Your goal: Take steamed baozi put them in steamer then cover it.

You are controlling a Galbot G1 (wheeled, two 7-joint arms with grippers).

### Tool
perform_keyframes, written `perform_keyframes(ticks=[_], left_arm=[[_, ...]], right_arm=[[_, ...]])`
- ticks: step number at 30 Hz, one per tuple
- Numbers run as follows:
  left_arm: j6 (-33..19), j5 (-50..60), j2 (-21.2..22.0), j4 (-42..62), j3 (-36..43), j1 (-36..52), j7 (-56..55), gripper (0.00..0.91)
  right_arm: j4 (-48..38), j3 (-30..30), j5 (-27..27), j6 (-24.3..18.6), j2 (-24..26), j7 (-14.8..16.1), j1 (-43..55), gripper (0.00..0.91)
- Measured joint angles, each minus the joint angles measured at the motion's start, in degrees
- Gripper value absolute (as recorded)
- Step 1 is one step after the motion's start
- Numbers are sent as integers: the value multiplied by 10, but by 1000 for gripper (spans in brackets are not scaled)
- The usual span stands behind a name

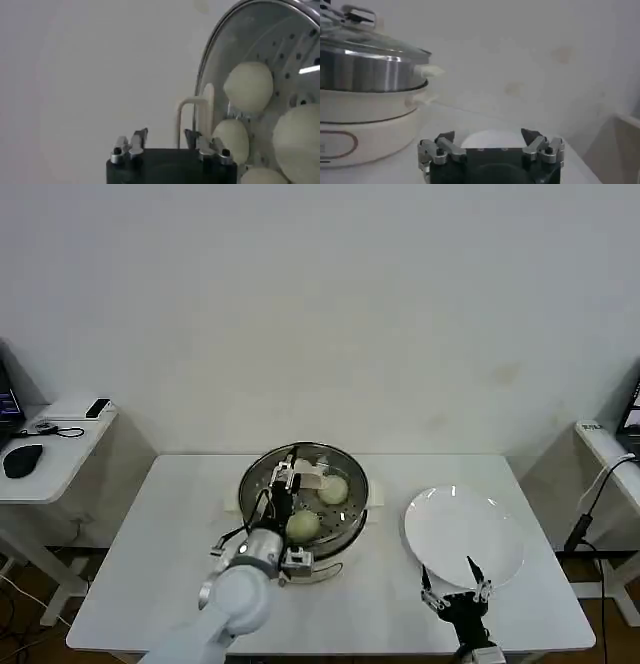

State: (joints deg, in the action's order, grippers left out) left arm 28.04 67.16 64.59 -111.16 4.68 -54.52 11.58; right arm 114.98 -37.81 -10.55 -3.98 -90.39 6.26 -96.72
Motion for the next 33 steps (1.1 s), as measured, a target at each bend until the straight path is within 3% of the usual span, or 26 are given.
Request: perform_keyframes(ticks=[10,17,25,33], left_arm=[[-17,-23,-25,-87,-34,-74,-21,907],[-47,-104,-31,-147,-113,-159,-85,907],[-144,-363,-10,-137,-263,-256,-200,907],[-239,-632,12,-87,-374,-334,-238,907]], right_arm=[[1,1,4,0,4,-3,-6,907],[3,6,16,5,8,-5,1,907],[0,18,45,-4,24,-3,-3,907],[3,30,88,-27,55,1,-18,907]])
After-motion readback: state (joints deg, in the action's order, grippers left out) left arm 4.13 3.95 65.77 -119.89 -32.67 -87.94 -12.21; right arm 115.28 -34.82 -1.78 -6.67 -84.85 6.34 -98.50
